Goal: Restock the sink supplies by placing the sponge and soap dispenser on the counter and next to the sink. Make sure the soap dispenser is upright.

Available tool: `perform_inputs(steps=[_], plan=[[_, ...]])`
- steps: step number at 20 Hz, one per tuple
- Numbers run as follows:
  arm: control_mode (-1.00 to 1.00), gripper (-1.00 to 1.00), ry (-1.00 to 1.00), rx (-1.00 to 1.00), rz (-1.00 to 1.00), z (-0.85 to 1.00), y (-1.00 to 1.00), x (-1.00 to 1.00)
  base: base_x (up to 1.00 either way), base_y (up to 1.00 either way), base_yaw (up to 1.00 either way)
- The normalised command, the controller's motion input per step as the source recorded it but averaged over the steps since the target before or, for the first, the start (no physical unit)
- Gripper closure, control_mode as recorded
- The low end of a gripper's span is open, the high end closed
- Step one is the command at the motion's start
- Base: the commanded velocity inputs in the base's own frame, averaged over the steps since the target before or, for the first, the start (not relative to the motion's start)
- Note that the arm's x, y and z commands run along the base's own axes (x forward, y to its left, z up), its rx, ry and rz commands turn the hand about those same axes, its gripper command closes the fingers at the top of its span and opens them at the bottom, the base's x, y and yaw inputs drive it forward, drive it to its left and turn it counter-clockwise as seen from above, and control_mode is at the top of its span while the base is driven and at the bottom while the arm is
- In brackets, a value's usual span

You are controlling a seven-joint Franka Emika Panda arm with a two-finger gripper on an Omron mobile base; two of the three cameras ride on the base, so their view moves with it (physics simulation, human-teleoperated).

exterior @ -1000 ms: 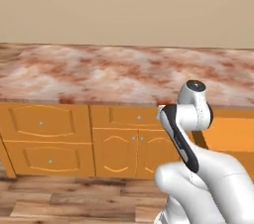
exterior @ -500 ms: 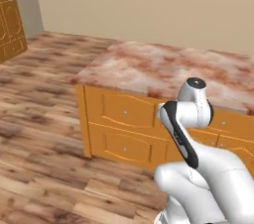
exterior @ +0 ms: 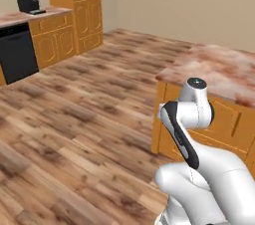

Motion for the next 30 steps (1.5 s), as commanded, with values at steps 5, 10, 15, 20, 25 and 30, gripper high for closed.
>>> perform_inputs(steps=[5, 10, 15, 20, 25, 30], plan=[[1.00, 1.00, 0.00, 0.00, 0.00, 0.00, 0.00, 0.00, 0.36, 0.98, 0.48], [1.00, 1.00, 0.00, 0.00, 0.00, 0.00, 0.00, 0.00, 0.91, 0.33, 0.41], [1.00, 1.00, 0.00, 0.00, 0.00, 0.00, 0.00, 0.00, 1.00, 0.12, 0.32], [1.00, 1.00, 0.00, 0.00, 0.00, 0.00, 0.00, 0.00, 1.00, 0.00, 0.20], [1.00, 1.00, 0.00, 0.00, 0.00, 0.00, 0.00, 0.00, 1.00, -0.10, 0.14], [1.00, 1.00, 0.00, 0.00, 0.00, 0.00, 0.00, 0.00, 1.00, -0.28, 0.13]])
